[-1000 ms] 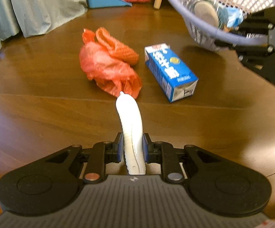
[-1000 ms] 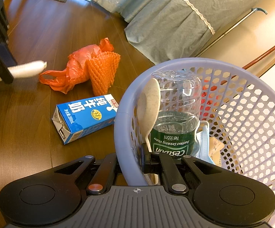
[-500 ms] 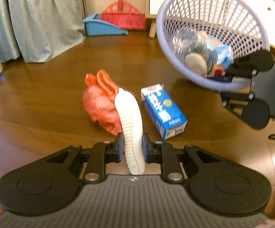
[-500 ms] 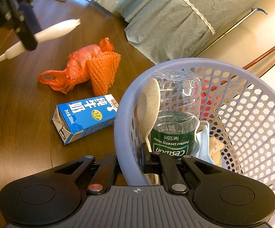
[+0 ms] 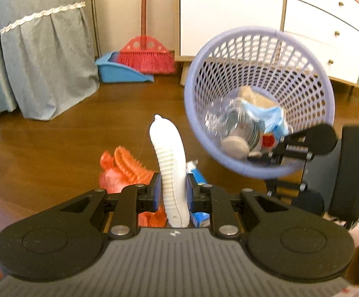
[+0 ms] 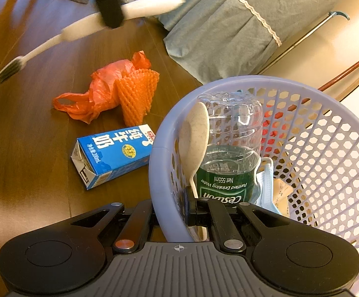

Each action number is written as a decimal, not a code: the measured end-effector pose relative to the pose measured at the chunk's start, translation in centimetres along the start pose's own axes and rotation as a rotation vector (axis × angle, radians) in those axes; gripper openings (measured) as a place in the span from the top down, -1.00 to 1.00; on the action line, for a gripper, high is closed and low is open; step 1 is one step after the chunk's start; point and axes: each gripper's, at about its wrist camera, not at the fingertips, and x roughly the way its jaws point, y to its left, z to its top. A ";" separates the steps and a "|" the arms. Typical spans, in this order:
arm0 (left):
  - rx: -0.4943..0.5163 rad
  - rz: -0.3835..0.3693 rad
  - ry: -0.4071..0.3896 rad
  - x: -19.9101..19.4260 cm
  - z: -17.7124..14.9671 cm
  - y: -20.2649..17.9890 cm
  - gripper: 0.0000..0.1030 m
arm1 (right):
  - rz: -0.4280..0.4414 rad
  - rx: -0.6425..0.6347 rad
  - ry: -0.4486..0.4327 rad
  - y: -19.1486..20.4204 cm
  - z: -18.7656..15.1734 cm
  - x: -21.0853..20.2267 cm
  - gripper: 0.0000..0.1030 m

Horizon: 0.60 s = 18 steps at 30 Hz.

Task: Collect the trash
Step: 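Carry the toothbrush into the wastebasket and release it from the left gripper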

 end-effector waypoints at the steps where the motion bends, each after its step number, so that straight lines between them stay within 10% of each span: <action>1: 0.003 -0.004 -0.007 0.0 0.4 -0.1 0.68 | 0.001 -0.002 -0.001 0.1 0.0 -0.1 0.95; 18: -0.078 -0.163 -0.178 0.3 11.1 -3.5 0.68 | 0.018 0.005 -0.015 0.7 0.5 -0.8 0.95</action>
